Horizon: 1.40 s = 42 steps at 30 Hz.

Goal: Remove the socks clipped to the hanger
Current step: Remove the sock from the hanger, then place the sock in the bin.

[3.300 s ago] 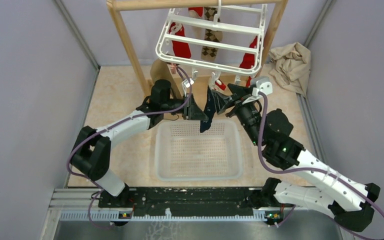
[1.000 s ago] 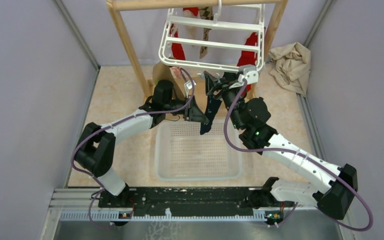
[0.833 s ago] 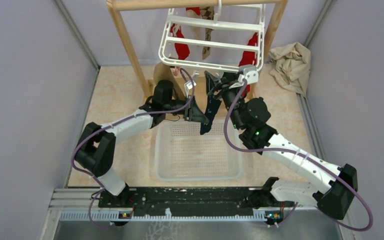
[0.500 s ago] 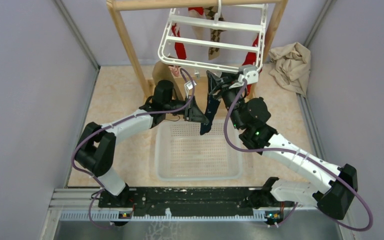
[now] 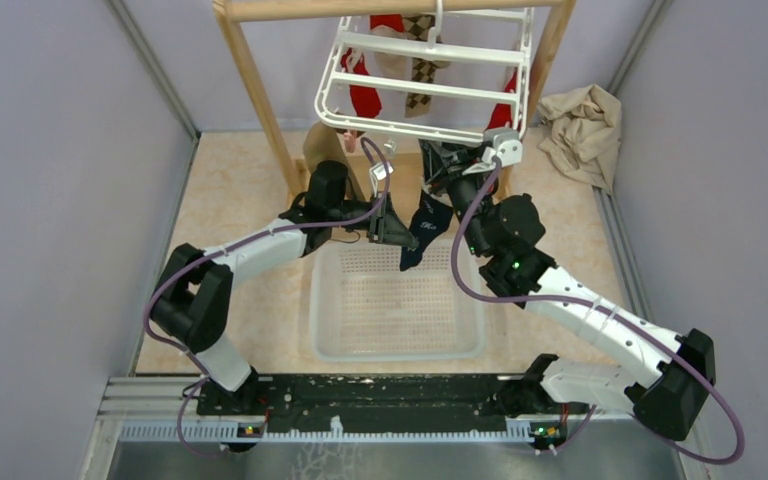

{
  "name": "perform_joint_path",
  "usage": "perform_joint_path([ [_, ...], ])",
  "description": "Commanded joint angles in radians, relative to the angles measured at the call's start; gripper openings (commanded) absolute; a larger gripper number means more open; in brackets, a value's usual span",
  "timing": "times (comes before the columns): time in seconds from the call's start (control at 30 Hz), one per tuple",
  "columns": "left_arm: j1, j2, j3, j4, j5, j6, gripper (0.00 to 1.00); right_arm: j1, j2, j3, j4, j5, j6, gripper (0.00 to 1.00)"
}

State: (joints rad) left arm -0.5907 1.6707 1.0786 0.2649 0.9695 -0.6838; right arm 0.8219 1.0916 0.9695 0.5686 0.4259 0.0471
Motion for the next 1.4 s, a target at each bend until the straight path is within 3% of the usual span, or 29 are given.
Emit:
perform_joint_path([
  [0.0,0.006,0.014,0.001,0.008,0.016,0.017,0.00,-0.009,0.000,0.041,0.048,-0.019,0.008,0.19],
  [0.2,0.006,0.001,-0.010,0.008,0.017,0.015,0.00,-0.010,-0.004,0.032,0.044,-0.015,0.010,0.12],
  [0.47,0.006,-0.081,-0.056,0.005,0.007,-0.005,0.00,-0.010,-0.010,0.010,0.026,-0.005,0.029,0.09],
  [0.73,0.005,-0.229,-0.142,-0.045,-0.018,0.000,0.00,-0.010,-0.046,-0.039,-0.029,-0.004,0.079,0.50],
  [0.83,0.004,-0.288,-0.172,-0.088,-0.033,0.010,0.00,-0.011,-0.079,-0.080,-0.049,0.001,0.111,0.58],
  [1.03,-0.005,-0.398,-0.216,-0.164,-0.060,0.023,0.00,-0.010,-0.143,-0.152,-0.121,-0.020,0.190,0.62],
  [1.1,-0.012,-0.432,-0.234,-0.185,-0.075,0.026,0.01,-0.010,-0.163,-0.181,-0.149,-0.029,0.222,0.72],
  [1.37,-0.029,-0.533,-0.368,-0.221,-0.131,0.024,0.01,-0.009,-0.326,-0.331,-0.308,-0.069,0.363,0.77],
])
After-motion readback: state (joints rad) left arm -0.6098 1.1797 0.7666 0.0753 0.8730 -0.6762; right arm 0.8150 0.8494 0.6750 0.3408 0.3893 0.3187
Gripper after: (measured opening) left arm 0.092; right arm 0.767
